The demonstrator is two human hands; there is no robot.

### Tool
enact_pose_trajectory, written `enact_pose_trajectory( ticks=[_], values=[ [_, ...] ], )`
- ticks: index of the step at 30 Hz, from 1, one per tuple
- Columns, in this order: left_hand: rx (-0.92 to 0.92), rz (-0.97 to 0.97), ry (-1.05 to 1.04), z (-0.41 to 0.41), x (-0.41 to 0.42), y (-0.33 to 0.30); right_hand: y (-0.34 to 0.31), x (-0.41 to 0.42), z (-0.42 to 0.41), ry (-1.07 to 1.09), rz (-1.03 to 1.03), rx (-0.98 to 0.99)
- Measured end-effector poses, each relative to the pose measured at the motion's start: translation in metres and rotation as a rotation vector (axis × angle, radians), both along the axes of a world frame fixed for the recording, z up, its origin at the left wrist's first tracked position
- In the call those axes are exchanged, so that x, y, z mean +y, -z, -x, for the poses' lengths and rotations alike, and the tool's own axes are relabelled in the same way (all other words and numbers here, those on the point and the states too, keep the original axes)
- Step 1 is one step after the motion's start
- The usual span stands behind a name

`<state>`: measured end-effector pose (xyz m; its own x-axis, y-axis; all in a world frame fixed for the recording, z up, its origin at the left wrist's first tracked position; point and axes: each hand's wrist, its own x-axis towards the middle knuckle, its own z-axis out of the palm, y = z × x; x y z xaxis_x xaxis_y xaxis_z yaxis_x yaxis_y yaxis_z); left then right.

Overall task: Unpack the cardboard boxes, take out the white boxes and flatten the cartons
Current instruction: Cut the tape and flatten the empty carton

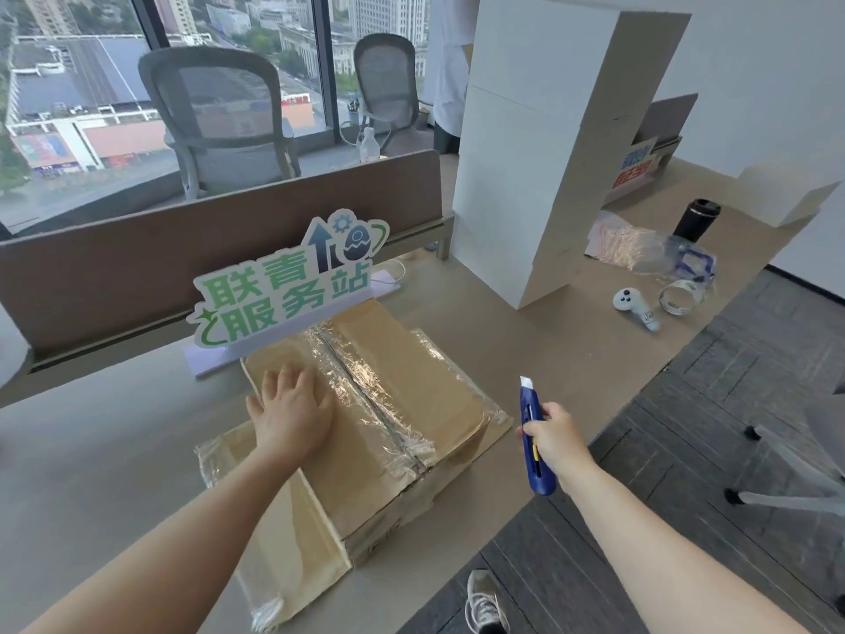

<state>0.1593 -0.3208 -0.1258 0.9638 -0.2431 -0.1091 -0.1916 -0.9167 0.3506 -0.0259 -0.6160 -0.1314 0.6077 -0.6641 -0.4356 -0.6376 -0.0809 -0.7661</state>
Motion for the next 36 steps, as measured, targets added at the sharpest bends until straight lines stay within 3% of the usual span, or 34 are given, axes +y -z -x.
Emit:
enact_pose_trajectory(
  ticks=[12, 19, 25, 28, 33, 34, 36],
  values=[
    [0.076, -0.021, -0.414, -0.065, -0.045, -0.01, 0.076, -0.151, -0.129, -0.364, 0.186, 0.289],
    [0.086, -0.097, -0.471, -0.076, -0.048, -0.004, 0.094, -0.185, -0.17, -0.542, 0.222, 0.327],
    [0.095, -0.087, -0.487, -0.078, -0.048, -0.002, 0.096, -0.187, -0.174, -0.514, 0.293, 0.382],
    [0.092, -0.06, -0.509, -0.078, -0.051, -0.004, 0.067, -0.15, -0.192, -0.507, 0.397, 0.144],
    [0.094, 0.005, -0.541, -0.079, -0.051, -0.008, -0.006, -0.018, -0.251, -0.843, 0.437, -0.457],
    [0.097, 0.018, -0.548, -0.079, -0.051, -0.008, -0.016, 0.008, -0.261, -0.934, 0.437, -0.511],
    [0.098, 0.048, -0.556, -0.082, -0.049, -0.008, -0.023, 0.05, -0.279, -1.131, 0.431, -0.437]
  ],
)
